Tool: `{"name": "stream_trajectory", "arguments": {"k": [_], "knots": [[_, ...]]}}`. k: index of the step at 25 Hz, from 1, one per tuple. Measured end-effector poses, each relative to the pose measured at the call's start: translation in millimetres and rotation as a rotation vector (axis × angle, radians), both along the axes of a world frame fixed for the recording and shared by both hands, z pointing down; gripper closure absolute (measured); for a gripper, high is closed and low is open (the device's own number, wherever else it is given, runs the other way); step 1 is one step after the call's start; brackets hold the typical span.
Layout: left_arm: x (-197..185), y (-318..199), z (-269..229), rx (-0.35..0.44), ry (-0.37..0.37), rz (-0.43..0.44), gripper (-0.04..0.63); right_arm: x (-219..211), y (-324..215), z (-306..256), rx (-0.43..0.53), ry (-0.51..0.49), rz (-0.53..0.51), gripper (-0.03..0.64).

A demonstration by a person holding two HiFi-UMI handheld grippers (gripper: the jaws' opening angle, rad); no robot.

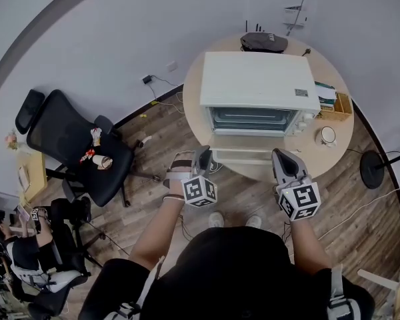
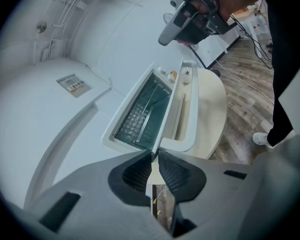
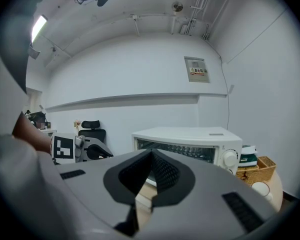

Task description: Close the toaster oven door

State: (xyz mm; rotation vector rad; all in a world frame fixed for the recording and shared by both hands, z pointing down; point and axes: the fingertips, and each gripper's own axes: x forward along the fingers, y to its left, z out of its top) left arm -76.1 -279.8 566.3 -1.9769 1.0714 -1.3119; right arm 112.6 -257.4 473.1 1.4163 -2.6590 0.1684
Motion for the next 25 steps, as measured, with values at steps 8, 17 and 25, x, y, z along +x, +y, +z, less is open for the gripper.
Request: {"name": "stream_trajectory", "arguments": {"k": [8,17,25], "knots": [[1,-34,-18,0.040,-0.026,-0.001,0.551,0,1,4,-0.002,0.008,-0.009,0.620],[1,-55,-27,0.011,-0.002,-0.008,0.551,4,-1,1,0.001,-0.002,0.002,0.620],[0,-80,-34,0.005,-0.026,0.011,0.543,3,4,3,-0.001,0.026,-0.019,0.620]]}}
